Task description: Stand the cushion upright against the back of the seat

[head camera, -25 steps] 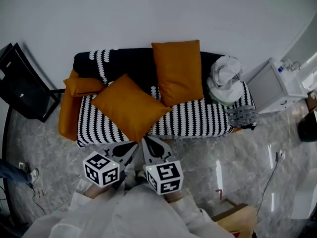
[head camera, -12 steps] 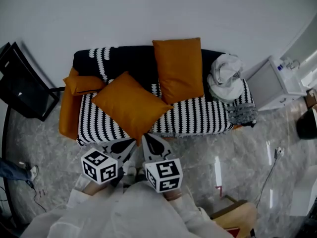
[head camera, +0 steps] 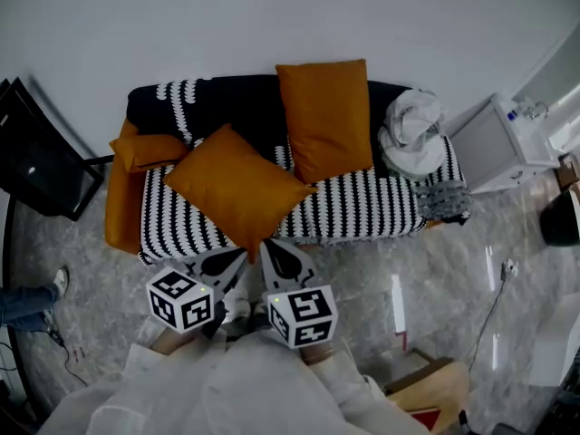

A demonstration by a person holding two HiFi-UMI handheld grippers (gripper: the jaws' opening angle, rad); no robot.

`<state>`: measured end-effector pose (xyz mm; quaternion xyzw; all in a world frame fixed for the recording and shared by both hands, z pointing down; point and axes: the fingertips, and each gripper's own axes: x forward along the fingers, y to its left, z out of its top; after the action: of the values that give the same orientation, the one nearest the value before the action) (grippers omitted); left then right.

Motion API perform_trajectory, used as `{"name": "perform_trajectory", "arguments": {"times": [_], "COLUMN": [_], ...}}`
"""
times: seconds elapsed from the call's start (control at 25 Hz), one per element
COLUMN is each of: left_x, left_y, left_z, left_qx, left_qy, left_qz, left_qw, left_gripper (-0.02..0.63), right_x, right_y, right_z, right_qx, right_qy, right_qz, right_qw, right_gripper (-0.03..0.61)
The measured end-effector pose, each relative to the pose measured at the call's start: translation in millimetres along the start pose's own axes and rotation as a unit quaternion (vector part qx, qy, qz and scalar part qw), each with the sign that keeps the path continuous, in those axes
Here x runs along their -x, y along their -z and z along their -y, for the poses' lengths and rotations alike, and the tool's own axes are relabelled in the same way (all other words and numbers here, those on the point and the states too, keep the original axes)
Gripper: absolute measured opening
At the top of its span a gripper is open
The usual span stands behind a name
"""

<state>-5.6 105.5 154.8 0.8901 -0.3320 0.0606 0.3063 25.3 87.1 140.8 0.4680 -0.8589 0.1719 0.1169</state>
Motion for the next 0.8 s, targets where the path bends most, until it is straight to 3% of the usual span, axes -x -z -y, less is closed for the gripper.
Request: {"name": "perform_trajectory", "arguments": {"times": [0.8], "left_x": [-27], "left_y": [23], "left_z": [-33], "left_qx": [0.009], "left_qy": [0.004], "left_qz": [-0.049], "left_qw": [0.9987], "left_gripper": [0.008], "right_x": [-29], "right_y": [32], "right_z": [22], "right_qx": [-0.024], "right_qy": [0.007], "right_qz": [-0.05], "right_qw": [0.998], "right_gripper": [0.014]}}
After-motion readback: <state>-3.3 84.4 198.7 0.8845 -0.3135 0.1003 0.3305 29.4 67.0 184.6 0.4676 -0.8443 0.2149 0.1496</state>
